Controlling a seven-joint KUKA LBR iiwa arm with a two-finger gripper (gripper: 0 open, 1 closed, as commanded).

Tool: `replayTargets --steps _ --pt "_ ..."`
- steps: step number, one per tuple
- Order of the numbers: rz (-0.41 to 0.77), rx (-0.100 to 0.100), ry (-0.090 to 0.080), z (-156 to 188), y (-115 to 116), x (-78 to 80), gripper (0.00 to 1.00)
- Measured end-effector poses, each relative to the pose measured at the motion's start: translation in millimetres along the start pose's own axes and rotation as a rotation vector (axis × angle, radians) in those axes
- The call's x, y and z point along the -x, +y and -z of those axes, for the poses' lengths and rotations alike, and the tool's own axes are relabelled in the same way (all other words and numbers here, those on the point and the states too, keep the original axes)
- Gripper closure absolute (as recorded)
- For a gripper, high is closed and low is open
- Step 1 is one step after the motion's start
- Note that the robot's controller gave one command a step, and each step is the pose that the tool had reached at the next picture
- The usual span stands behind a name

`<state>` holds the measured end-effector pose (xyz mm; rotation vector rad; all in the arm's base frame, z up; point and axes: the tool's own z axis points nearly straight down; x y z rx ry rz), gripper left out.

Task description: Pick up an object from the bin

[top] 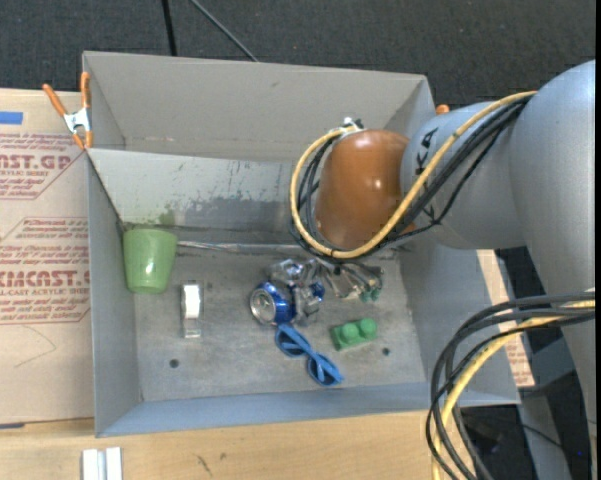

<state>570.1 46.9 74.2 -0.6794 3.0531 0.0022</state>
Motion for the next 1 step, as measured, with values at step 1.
replayTargets --steps 1 --pt "0.054 -0.003 0.003 148.9 -23.7 -6.6 1.0"
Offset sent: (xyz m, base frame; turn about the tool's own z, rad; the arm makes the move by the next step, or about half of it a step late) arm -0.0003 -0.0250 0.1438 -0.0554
